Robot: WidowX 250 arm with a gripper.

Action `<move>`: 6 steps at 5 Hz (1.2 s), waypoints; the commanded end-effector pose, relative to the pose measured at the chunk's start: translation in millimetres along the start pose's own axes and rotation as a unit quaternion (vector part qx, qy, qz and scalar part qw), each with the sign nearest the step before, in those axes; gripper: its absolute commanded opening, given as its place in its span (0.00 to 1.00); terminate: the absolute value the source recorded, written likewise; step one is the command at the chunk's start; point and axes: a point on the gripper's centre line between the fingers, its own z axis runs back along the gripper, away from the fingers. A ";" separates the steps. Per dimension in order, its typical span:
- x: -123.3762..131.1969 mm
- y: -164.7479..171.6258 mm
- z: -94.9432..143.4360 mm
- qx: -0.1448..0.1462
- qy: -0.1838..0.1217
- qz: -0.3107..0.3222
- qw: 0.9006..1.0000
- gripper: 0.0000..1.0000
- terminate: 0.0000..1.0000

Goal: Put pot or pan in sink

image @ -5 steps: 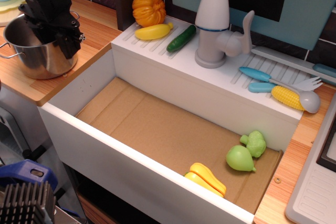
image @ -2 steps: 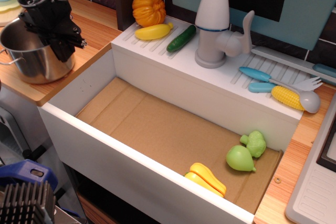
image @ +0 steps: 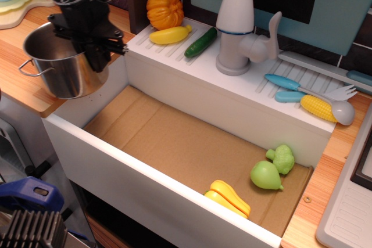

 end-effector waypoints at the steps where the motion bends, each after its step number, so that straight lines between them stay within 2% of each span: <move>1: 17.6 -26.0 19.8 0.007 -0.043 0.002 0.999 0.00 0.00; 2: 18.2 -39.3 9.9 -0.022 -0.045 0.017 0.999 0.00 0.00; 3: 14.0 -49.8 6.5 -0.037 -0.042 0.037 0.998 0.00 0.00; 5: 8.3 -54.0 -15.0 -0.052 -0.053 0.066 0.995 0.00 0.00; 6: 8.0 -64.5 -25.9 -0.016 -0.061 0.100 0.993 0.00 0.00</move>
